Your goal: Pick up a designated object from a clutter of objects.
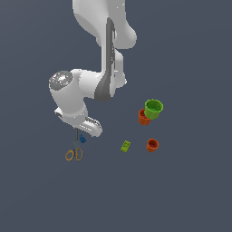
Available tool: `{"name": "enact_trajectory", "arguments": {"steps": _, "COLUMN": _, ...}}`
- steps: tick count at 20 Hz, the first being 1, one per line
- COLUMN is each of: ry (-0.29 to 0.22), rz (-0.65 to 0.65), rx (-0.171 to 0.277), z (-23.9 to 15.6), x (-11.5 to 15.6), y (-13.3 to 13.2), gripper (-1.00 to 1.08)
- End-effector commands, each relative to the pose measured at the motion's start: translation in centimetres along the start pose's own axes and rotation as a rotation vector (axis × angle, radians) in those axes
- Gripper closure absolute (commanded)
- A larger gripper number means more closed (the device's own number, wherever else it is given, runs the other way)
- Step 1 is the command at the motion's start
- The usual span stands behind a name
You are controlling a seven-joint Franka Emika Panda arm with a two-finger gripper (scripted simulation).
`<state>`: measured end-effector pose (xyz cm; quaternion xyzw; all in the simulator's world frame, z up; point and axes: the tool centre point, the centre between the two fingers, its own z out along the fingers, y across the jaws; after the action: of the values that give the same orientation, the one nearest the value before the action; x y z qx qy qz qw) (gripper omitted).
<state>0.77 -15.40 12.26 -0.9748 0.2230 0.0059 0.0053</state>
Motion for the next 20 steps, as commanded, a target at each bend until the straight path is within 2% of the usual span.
{"name": "enact_trajectory", "arguments": {"steps": 1, "ry": 0.007, "rz": 0.044, "rx": -0.002, "z": 1.3, "x": 0.4, "y": 1.4, "gripper": -0.92}}
{"name": "enact_trajectory", "arguments": {"steps": 7, "ry": 0.014, "rz": 0.097, "rx": -0.007, "z": 2.9, "x": 0.6, "y": 3.2, "gripper": -0.92}}
{"name": "enact_trajectory", "arguments": {"steps": 14, "ry": 0.013, "rz": 0.097, "rx": -0.007, "z": 3.4, "x": 0.6, "y": 3.2, "gripper": -0.92}}
{"name": "enact_trajectory", "arguments": {"steps": 20, "ry": 0.013, "rz": 0.099, "rx": -0.007, "z": 6.1, "x": 0.6, "y": 3.3, "gripper": -0.92}}
